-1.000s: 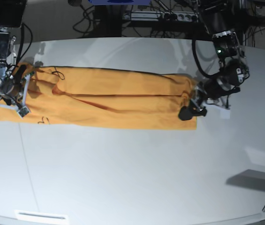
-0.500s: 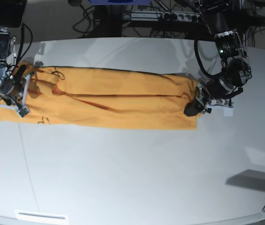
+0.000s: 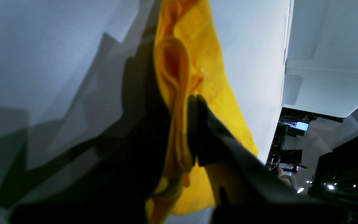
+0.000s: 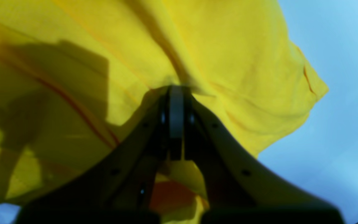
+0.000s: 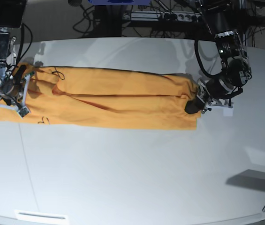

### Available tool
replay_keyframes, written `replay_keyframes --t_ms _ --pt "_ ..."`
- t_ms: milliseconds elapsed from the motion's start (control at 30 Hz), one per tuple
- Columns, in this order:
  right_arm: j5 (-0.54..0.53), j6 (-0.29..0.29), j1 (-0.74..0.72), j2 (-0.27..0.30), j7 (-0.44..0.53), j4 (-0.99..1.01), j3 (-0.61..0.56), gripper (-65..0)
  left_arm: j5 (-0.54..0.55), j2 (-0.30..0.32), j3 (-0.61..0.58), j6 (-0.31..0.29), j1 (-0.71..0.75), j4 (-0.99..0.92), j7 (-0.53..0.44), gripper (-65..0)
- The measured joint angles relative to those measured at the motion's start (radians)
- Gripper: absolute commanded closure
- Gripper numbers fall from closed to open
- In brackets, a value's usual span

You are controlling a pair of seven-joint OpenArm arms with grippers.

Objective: Fold the T-shirt properly
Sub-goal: 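Hold the strip's end in the left gripper while the right gripper pins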

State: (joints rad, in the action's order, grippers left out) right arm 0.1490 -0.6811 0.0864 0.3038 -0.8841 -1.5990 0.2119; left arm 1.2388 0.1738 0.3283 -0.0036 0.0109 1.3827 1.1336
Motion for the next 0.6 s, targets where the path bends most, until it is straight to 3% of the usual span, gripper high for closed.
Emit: replay_keyframes --t_ms 500,600 --pt "-0.012 -0.01 0.019 -0.008 -0.034 -0.041 -0.001 0.0 -0.01 0.035 0.006 0.006 0.01 0.005 0.008 0.0" --pt "-0.015 -0.011 0.016 -0.008 -0.039 -0.042 -0.003 0.0 -0.068 0.037 0.006 0.012 0.022 0.072 0.027 0.0"
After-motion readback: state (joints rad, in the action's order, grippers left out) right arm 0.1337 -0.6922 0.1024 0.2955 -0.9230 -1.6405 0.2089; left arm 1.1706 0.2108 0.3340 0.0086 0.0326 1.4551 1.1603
